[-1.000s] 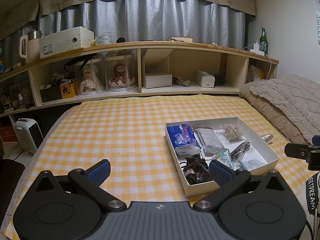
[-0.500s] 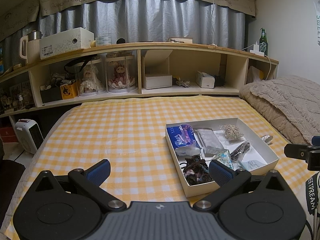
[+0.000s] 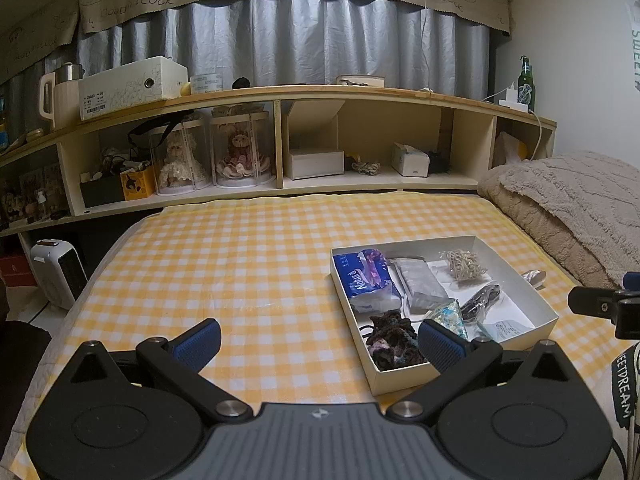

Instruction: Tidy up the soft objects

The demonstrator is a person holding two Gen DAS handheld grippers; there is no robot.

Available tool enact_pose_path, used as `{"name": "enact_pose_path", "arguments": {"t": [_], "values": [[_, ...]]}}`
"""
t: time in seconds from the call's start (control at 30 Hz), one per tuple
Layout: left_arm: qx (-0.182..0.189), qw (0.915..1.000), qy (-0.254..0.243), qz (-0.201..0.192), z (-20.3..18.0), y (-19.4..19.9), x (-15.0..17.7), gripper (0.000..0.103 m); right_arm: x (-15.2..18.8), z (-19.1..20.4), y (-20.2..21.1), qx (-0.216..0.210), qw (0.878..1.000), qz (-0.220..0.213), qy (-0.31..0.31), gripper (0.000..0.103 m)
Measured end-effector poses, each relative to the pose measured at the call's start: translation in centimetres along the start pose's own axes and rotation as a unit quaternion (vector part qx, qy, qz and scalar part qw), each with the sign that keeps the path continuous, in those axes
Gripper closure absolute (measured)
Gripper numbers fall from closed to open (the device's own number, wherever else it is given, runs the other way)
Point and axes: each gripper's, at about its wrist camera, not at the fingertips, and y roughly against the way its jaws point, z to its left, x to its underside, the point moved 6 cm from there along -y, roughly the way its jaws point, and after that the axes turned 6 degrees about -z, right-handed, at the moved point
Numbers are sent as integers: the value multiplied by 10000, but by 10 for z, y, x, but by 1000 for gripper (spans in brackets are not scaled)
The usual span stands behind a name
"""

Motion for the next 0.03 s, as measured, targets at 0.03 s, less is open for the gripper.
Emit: {"name": "enact_pose_path", "arguments": {"t": [0.03], "values": [[-3,10000,0,2,1,0,0,0,0,1,0,1,10000,1,0,0]]}}
